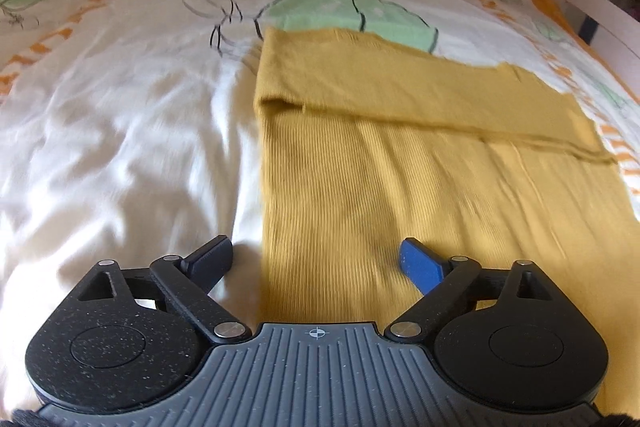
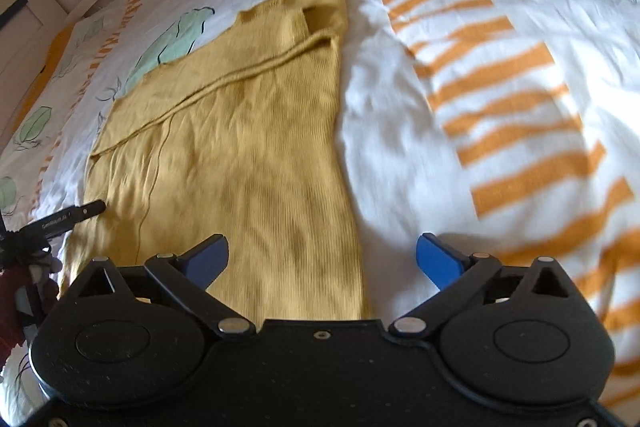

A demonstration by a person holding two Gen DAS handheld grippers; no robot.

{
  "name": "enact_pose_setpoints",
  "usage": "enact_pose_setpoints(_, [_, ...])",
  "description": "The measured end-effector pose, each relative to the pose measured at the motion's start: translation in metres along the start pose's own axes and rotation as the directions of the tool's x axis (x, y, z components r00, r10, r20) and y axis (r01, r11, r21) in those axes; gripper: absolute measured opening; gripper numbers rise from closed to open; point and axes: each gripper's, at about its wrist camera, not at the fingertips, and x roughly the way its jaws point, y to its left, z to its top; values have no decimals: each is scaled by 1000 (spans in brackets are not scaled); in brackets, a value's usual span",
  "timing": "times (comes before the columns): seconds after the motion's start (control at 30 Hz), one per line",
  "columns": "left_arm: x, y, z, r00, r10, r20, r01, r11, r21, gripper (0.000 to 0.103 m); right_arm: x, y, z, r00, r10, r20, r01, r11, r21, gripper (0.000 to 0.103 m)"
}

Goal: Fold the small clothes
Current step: 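Move the right tool to the sweater hem, then grasp the sweater hem with the right tool while the left tool grasps it too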

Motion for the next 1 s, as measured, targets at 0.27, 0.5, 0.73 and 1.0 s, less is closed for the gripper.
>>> enact_pose_setpoints(0.27, [-51,5,-48,997,-40,-62,41,999,9,91,-19,-3,-26,999,42,-33,-41,999,25,103])
enact_pose_setpoints(0.5, [-82,2,-85,997,-40,-61,39,999,-18,91,-21,2,-41,994,57,-89,-53,998,40,103])
enact_pose_setpoints(0.73, [-94,0,-96,992,-36,-119,33,999,-26,91,-23,1,-54,985,91,-149,-83,995,58,103])
enact_pose_setpoints(1.0, [-100,21,-104,984,-129,-125,109,981,-158,90,-22,1,-59,976,118,-184,-112,993,44,103])
